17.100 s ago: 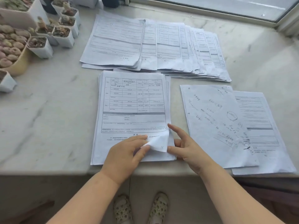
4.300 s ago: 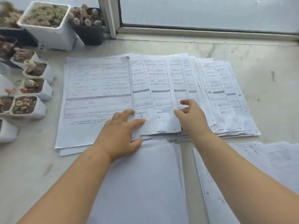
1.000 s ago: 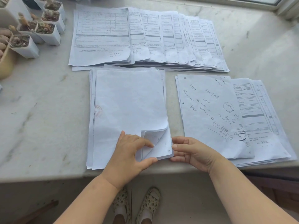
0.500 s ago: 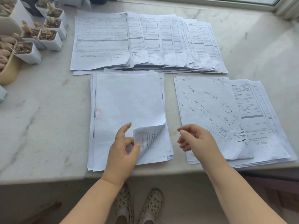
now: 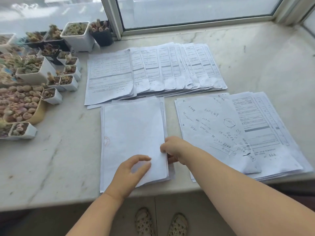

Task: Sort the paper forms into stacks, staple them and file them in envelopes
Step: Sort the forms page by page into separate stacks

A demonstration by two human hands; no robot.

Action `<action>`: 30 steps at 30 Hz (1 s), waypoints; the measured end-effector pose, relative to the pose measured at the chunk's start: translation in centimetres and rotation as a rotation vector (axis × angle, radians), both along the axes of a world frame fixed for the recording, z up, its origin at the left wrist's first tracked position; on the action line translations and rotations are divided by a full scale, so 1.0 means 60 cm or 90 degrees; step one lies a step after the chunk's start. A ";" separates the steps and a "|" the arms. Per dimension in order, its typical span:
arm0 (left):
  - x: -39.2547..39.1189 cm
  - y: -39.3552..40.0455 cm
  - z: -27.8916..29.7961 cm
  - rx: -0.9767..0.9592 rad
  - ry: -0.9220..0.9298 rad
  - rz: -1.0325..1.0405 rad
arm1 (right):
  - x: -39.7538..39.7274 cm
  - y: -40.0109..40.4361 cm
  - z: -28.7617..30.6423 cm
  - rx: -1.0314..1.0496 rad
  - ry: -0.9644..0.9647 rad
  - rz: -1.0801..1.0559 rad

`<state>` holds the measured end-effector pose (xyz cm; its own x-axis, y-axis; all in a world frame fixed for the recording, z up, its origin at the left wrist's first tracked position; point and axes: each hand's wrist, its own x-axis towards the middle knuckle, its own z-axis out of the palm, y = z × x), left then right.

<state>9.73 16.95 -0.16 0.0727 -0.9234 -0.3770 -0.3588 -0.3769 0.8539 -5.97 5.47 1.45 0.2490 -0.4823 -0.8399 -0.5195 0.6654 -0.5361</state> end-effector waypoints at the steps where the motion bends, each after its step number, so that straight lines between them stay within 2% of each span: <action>1: -0.007 0.003 0.004 -0.014 -0.063 -0.029 | 0.002 -0.001 0.005 -0.001 -0.016 -0.004; 4: -0.023 0.015 -0.005 -0.084 -0.199 -0.086 | 0.000 -0.003 0.019 0.003 -0.093 -0.022; 6: -0.025 0.022 -0.018 -0.153 -0.226 -0.108 | -0.003 -0.004 0.021 0.005 -0.116 -0.023; 10: -0.014 0.034 -0.052 -0.211 -0.261 -0.157 | -0.008 -0.004 0.009 0.023 -0.137 -0.031; 12: -0.007 0.033 -0.059 -0.208 -0.216 -0.069 | -0.011 -0.002 0.006 0.020 -0.151 -0.003; 14: -0.004 0.028 -0.057 -0.197 -0.183 0.004 | -0.020 0.002 0.003 -0.020 -0.113 -0.017; 17: -0.006 0.028 -0.052 -0.190 -0.113 0.038 | -0.048 0.023 -0.002 -0.053 -0.059 -0.050; 22: 0.000 0.027 -0.048 -0.093 0.018 0.161 | -0.075 0.059 0.001 -0.004 -0.096 -0.111; 26: 0.009 0.014 -0.054 -0.053 0.021 0.164 | -0.038 0.063 0.003 -0.013 -0.081 -0.099; 30: 0.015 0.002 -0.060 -0.059 -0.037 0.065 | 0.012 0.055 -0.008 -0.028 0.010 -0.067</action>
<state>10.64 17.07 -3.78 0.1874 -0.9408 -0.2825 -0.3721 -0.3342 0.8659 -5.26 8.75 0.99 0.1818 -0.5413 -0.8210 -0.4559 0.6933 -0.5581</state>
